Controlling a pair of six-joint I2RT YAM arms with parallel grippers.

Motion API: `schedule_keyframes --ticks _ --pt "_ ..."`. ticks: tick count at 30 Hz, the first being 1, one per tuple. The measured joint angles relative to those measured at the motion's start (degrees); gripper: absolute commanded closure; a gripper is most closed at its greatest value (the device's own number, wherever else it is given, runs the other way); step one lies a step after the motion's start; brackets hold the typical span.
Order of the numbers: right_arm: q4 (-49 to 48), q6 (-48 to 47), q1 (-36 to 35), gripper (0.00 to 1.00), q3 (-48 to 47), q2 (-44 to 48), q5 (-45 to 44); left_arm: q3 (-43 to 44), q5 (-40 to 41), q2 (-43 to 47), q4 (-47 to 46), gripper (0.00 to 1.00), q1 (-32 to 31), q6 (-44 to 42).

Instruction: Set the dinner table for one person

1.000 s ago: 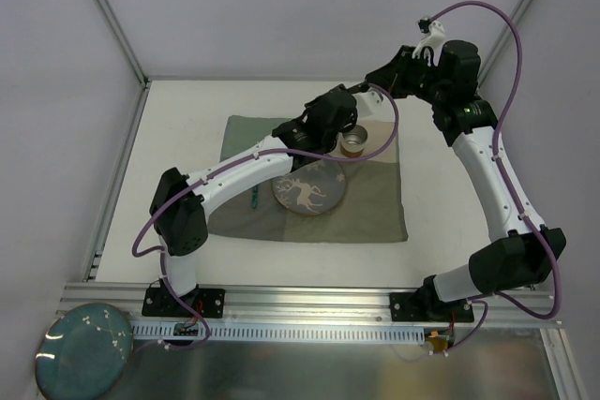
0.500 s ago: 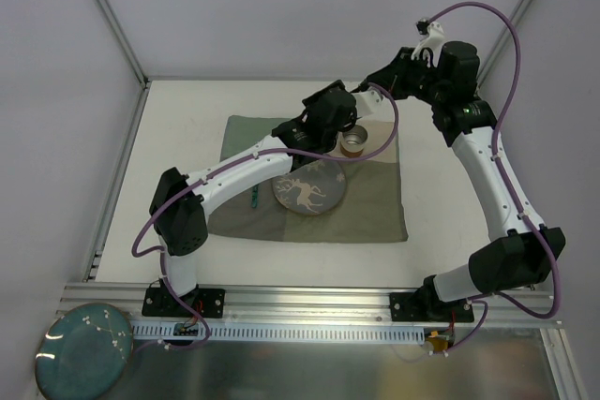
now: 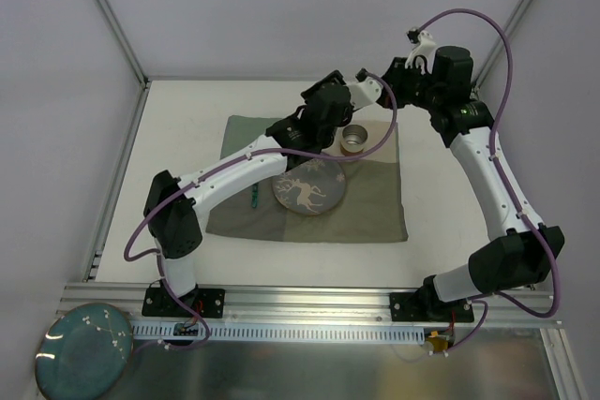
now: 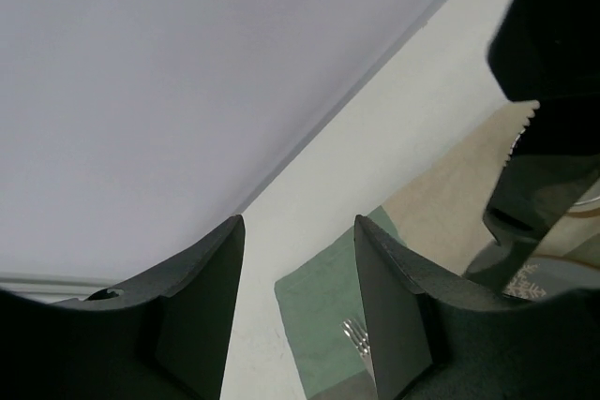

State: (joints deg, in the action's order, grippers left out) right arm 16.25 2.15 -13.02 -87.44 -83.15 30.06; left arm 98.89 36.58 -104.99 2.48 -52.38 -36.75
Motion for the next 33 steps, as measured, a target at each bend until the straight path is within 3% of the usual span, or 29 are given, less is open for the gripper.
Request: schedule_keyframes --ticks 8,18,26,33 --pt "3.3 -1.6 0.3 1.0 0.4 0.7 2.2 0.0 0.0 2.6 -0.6 0.5 3.1 1.6" --pt "13.3 -9.3 3.3 1.0 2.0 8.6 7.2 -1.5 0.0 7.4 -0.5 0.5 14.7 4.8" --pt "24.7 -22.4 4.2 1.0 3.8 11.0 10.7 -5.5 -0.1 12.8 -1.0 0.49 24.9 8.7" --pt "33.1 -35.2 5.4 1.0 8.5 11.1 11.6 -11.0 -0.6 15.9 -0.9 0.5 28.1 11.2"
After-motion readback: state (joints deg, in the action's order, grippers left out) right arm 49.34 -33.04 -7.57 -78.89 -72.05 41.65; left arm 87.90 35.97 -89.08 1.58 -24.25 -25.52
